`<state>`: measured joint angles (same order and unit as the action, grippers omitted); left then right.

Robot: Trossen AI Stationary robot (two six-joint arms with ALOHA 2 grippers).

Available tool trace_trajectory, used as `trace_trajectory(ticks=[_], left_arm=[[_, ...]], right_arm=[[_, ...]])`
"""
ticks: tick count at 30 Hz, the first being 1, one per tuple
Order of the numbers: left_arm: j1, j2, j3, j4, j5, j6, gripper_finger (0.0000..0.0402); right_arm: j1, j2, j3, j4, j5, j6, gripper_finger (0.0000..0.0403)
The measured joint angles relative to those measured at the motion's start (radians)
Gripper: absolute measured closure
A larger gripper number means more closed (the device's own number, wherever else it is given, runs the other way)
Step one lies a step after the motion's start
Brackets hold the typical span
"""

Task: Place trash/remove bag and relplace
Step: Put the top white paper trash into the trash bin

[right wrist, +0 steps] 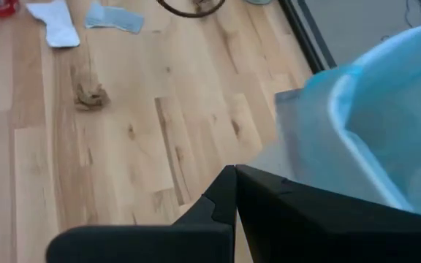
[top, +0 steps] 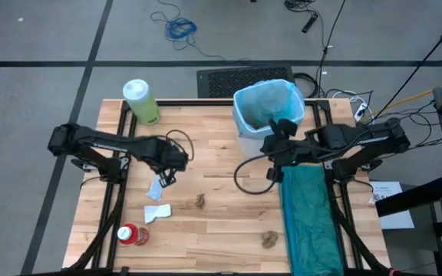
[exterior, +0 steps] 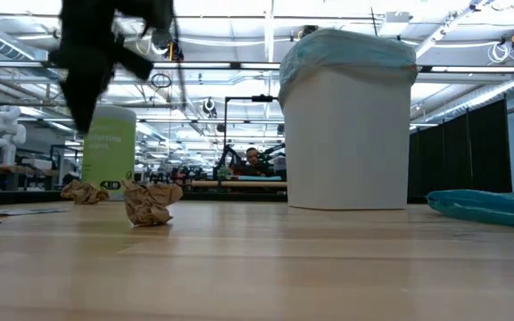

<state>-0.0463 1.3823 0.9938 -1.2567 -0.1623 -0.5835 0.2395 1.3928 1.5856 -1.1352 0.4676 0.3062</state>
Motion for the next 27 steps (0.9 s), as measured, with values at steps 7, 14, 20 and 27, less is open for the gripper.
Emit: trace_trajectory(ticks=[7,14,20,27], left_arm=[[-0.004,0.005,-0.278,0.282,0.135,-0.155,0.0401],[-0.028,0.010,-0.369,0.550,0.200,-0.198,0.0401],[-0.002,0.103,-0.368,0.891,0.198,-0.144,0.0401],[0.057,0.307,-0.315,1.327,0.253,-0.059,0.0402]], right_arm=[[0.014,0.032,0.000,0.011,0.001,0.021,0.0403],[0.014,0.043,0.000,0.025,0.002,0.026,0.0403],[0.014,0.043,0.000,0.031,0.001,0.026,0.0403],[0.014,0.043,0.000,0.031,-0.004,0.025,0.0403]])
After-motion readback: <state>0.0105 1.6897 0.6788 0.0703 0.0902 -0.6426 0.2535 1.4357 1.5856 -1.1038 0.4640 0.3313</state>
